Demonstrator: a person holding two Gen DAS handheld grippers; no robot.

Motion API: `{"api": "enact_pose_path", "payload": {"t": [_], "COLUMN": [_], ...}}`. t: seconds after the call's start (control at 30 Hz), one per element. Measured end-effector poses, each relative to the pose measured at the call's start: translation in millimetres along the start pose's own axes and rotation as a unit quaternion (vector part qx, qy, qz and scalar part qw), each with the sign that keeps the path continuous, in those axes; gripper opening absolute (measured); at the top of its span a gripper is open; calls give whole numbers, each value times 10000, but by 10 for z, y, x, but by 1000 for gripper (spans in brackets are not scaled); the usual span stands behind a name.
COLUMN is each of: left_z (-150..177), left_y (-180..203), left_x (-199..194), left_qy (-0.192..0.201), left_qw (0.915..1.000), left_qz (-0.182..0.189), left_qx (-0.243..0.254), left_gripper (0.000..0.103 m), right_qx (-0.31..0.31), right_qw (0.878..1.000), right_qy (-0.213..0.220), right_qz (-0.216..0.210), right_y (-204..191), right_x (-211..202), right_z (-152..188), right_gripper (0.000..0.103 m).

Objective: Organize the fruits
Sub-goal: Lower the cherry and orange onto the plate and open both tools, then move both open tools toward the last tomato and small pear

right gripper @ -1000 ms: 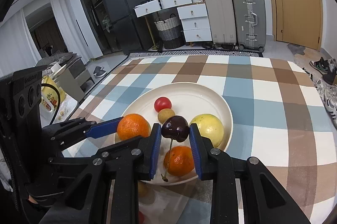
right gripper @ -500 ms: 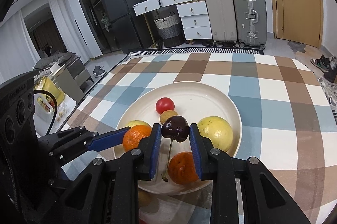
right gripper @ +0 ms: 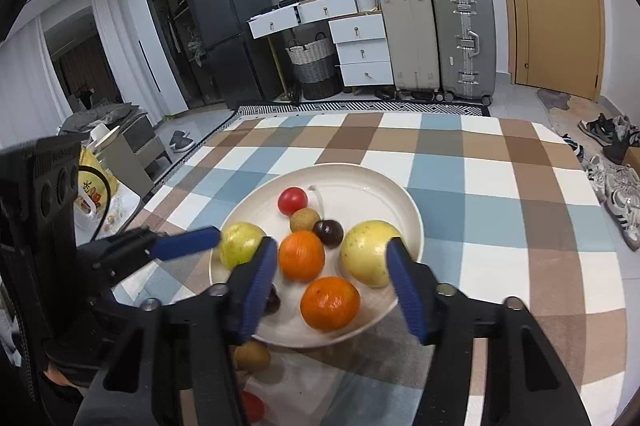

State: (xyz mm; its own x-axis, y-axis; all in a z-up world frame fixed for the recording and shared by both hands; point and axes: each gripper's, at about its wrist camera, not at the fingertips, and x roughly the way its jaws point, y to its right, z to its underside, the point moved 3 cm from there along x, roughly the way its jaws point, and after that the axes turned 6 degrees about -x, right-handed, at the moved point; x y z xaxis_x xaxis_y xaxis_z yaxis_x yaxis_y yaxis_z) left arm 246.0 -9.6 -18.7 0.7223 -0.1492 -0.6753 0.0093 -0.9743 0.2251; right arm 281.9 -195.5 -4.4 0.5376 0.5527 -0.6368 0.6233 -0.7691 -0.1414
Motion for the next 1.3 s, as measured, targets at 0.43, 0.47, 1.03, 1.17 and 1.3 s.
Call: {"api": "enact_pose_path", "payload": {"t": [0.43, 0.47, 1.03, 1.17, 1.3], "left_z": [107, 120, 416, 493, 565], "left_y": [-198, -215, -372, -384, -383], "left_x": [-460, -501, -836, -795, -741], "left_qy": [248, 267, 288, 294, 315], "left_qw": [9988, 9987, 9970, 9966, 9962], "left_qz": [-342, -355, -515, -469, -532], "left_qx": [-239, -265, -499, -612, -614], "left_gripper": [102, 102, 102, 102, 102], "right_qx": [192, 193, 116, 116, 146], "right_qw": [9991, 9991, 9981, 9973, 9965], "right_qy": [106, 93, -519, -677, -788], "right_qz": [352, 361, 325, 254, 227], "right_y": [41, 37, -140, -178, -203], "right_x": [-373, -392, -430, -381, -319], "right_z": [113, 129, 602, 732, 828], "right_gripper": [102, 102, 102, 102, 102]}}
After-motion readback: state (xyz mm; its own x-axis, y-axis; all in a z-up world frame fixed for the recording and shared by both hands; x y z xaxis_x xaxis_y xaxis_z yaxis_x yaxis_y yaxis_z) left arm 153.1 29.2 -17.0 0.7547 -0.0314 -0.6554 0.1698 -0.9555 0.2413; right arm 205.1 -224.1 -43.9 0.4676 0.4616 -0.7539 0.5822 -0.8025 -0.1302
